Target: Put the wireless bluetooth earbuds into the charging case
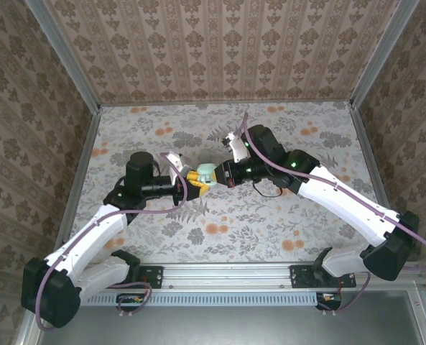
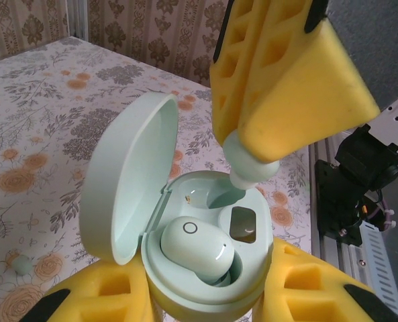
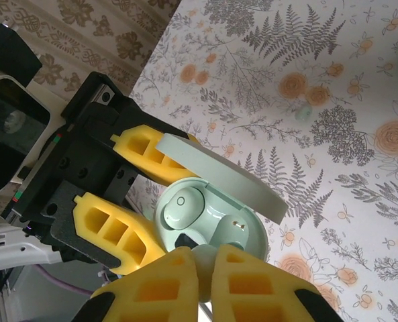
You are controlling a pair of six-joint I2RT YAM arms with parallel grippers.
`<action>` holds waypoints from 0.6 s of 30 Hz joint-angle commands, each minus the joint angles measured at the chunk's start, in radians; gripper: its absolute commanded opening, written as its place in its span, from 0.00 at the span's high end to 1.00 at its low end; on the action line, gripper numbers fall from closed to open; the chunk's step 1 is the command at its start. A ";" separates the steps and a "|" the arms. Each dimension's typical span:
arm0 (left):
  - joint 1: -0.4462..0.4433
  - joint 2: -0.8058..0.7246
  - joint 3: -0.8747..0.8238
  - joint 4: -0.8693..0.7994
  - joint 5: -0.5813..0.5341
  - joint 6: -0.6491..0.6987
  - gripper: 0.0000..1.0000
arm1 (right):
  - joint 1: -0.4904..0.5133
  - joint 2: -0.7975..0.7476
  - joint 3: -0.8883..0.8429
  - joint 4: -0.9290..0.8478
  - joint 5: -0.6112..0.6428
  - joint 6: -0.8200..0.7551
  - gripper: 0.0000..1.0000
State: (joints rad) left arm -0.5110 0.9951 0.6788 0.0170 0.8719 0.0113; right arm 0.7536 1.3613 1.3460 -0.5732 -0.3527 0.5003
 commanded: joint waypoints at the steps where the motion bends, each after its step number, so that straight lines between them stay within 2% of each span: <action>1: -0.007 -0.002 0.028 0.038 0.029 -0.013 1.00 | 0.007 0.014 0.028 0.009 -0.015 -0.022 0.91; 18: -0.014 -0.001 0.034 0.040 0.024 -0.013 1.00 | 0.006 0.012 0.000 0.033 0.002 -0.006 0.90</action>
State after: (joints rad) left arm -0.5171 0.9958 0.6788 0.0177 0.8719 0.0105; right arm 0.7536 1.3682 1.3460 -0.5629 -0.3523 0.4942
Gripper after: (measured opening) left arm 0.274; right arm 0.099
